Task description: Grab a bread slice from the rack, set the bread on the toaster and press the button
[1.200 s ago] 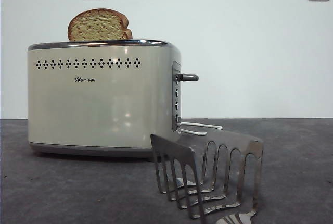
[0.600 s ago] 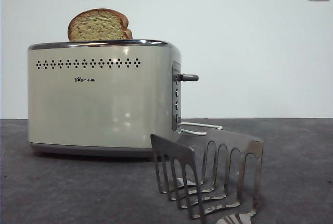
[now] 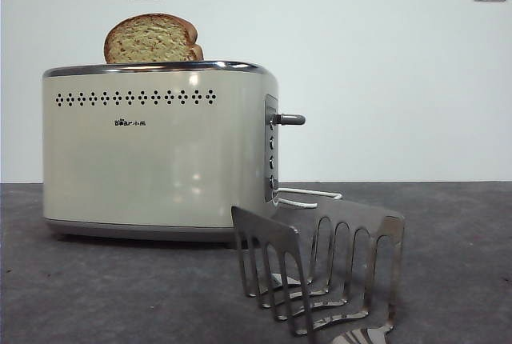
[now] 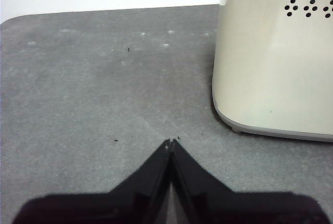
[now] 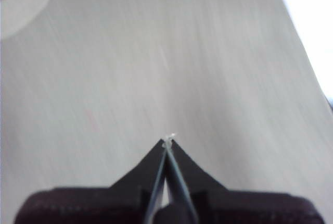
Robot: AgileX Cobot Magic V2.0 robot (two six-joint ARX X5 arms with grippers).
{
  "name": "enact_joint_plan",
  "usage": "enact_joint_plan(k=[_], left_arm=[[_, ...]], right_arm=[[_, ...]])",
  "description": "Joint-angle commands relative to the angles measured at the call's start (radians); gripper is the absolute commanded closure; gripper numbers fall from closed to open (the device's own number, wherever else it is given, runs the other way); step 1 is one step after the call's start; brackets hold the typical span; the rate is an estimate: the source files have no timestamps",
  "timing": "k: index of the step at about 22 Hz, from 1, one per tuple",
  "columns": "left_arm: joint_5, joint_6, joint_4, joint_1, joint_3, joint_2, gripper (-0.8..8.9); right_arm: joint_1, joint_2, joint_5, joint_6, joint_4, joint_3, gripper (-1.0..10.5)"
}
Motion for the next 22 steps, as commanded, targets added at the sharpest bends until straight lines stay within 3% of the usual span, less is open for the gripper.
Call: enact_joint_plan(k=[1, 3, 5, 10, 17, 22], left_arm=[[0.000, 0.009, 0.010, 0.002, -0.010, 0.002, 8.17], [0.000, 0.009, 0.010, 0.002, -0.010, 0.002, 8.17], [0.000, 0.009, 0.010, 0.002, -0.010, 0.003, 8.17], [0.000, 0.009, 0.010, 0.002, -0.010, 0.003, 8.17], [0.000, 0.009, 0.010, 0.002, -0.010, 0.005, 8.17], [0.000, 0.009, 0.010, 0.002, -0.010, 0.005, 8.17]], right_arm=[[-0.053, -0.165, -0.192, -0.097, 0.391, -0.274, 9.5], [-0.106, -0.323, -0.360, -0.105, 0.628, -0.502, 9.5], [-0.148, -0.465, -0.457, -0.105, 0.772, -0.689, 9.5], [-0.228, -0.657, -0.461, -0.095, 0.827, -0.916, 9.5], [-0.259, -0.750, -0.452, -0.098, 0.789, -0.993, 9.5], [-0.259, -0.769, -0.389, -0.089, 0.708, -0.993, 9.5]])
